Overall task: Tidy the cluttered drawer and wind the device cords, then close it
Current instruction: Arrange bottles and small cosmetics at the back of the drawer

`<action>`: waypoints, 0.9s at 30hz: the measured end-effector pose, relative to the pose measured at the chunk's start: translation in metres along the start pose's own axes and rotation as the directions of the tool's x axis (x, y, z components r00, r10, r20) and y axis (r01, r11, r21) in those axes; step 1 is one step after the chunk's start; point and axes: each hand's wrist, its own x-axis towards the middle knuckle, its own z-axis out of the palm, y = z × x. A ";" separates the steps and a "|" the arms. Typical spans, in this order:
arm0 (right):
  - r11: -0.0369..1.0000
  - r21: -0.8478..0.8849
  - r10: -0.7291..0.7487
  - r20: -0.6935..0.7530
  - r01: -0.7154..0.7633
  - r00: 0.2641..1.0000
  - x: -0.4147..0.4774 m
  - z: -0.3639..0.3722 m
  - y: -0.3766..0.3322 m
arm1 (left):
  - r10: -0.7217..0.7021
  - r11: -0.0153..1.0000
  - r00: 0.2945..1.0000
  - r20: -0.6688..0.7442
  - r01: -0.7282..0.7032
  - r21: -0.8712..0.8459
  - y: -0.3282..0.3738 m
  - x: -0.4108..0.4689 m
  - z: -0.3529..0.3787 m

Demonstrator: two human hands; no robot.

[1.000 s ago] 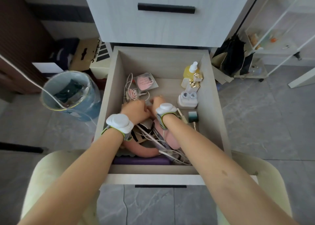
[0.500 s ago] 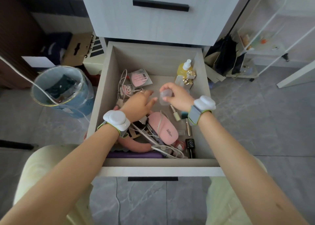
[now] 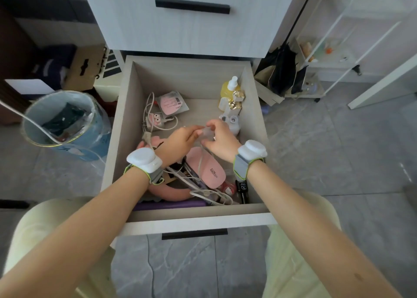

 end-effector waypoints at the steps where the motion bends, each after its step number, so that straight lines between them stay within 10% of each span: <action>1: 0.992 -0.113 0.060 -0.021 -0.062 0.998 -0.002 0.000 0.003 | -0.007 1.000 1.000 0.011 0.007 0.028 -0.002 -0.001 0.001; 8: 0.826 -0.430 0.338 -0.139 -0.364 0.931 -0.003 0.020 0.021 | 0.018 0.998 0.993 -0.119 -0.011 0.064 -0.007 0.001 0.000; 21: 0.776 -0.521 0.378 -0.068 -0.356 0.923 0.018 0.031 0.041 | 0.014 0.997 0.996 -0.087 -0.007 0.080 -0.006 -0.004 -0.001; 27: 0.908 -0.233 0.350 -0.042 -0.349 0.936 0.013 0.023 0.046 | 0.020 0.993 0.992 -0.121 -0.006 0.114 -0.009 -0.003 0.001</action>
